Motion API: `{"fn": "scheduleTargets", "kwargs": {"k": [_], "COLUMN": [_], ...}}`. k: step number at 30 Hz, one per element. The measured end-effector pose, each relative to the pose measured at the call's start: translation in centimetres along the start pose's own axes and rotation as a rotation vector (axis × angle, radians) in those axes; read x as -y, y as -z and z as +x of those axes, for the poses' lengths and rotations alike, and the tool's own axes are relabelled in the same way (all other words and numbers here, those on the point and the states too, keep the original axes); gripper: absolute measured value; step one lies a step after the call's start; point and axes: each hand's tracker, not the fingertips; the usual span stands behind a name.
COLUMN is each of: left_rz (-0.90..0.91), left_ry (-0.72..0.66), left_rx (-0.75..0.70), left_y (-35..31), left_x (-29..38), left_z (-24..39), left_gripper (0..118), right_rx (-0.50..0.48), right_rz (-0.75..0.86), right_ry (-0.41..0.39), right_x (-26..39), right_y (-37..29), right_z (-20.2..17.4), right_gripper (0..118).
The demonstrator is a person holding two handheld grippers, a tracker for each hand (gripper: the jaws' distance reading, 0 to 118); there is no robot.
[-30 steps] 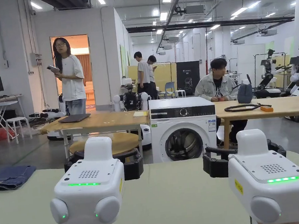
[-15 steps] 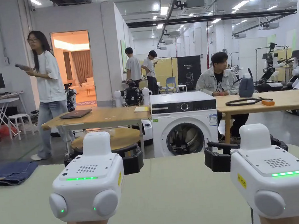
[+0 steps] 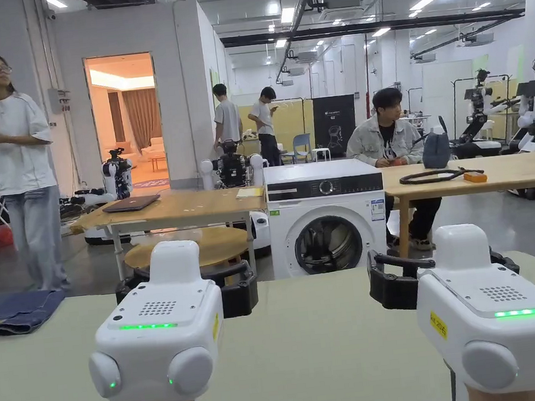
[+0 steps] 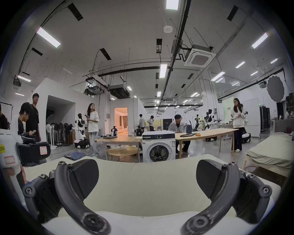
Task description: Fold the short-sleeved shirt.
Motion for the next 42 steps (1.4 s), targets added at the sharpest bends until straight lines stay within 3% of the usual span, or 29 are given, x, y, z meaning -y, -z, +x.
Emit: {"fn": "scheduleTargets", "kwargs": {"k": [8, 9, 10, 11, 12, 13, 15, 17, 21, 25, 32, 37, 38, 41, 42], "left_rz": [-0.015, -0.017, -0.015, -0.006, -0.007, -0.017, -0.018, -0.039, -0.03, -0.025, -0.076, -0.191, -0.218, -0.395, -0.475], "left_ry": [-0.03, -0.036, -0.048, -0.056, -0.054, -0.049, -0.057, -0.057, -0.025, 0.001, -0.041, -0.107, -0.131, -0.198, -0.225], "left_rx": [0.013, 0.02, 0.033, 0.042, 0.038, 0.034, 0.039, 0.068, 0.048, -0.058, -0.333, -0.375, -0.378, -0.395, -0.392], "left_y": [0.2, 0.1, 0.0, 0.0, 0.0, 0.3, 0.3, 0.5, -0.4, -2.7, -8.6, -9.7, -9.5, -7.0, -5.8], "left_x": [0.2, 0.1, 0.1, 0.1, 0.1, 0.0, 0.2, 0.4, 0.6, 0.1, 1.3, 5.0, 6.0, 9.4, 10.8], "left_z": [-0.1, -0.1, -0.1, 0.0, 0.1, 0.3, 1.0, 1.4, 0.6, -3.9, -15.3, -20.2, -20.9, -22.2, -22.6], "left_gripper": [115, 99, 64, 15, 0, 0, 0, 0, 0, 0, 0, 0, 5, 96, 107], "right_rx": [0.017, 0.016, 0.006, -0.014, -0.032, -0.023, 0.04, -0.043, -0.018, -0.122, -0.363, -0.45, -0.461, -0.487, -0.493], "right_rz": [0.004, 0.001, -0.002, -0.007, -0.006, 0.011, 0.009, -0.014, 0.004, -0.01, -0.051, -0.1, -0.111, -0.158, -0.171], "right_ry": [-0.004, -0.016, -0.028, -0.04, -0.051, -0.075, -0.132, -0.123, -0.161, -0.1, -0.074, -0.071, -0.074, -0.074, -0.074], "right_x": [0.1, 0.1, 0.0, -0.1, -0.1, -0.1, -0.2, -0.4, -0.2, -0.2, 2.2, 4.6, 5.0, 6.3, 6.7], "right_y": [0.0, -0.1, -0.2, -0.3, -0.4, -0.6, -1.0, -1.4, -1.0, 0.5, 1.8, 2.4, 2.5, 3.4, 3.7], "right_z": [0.3, 0.3, 0.1, 0.0, -0.1, -0.4, -0.9, -0.6, -1.9, -5.8, -15.8, -20.3, -21.0, -21.8, -22.1], "right_gripper": [118, 118, 114, 92, 10, 0, 0, 0, 0, 0, 0, 0, 0, 0, 0]}}
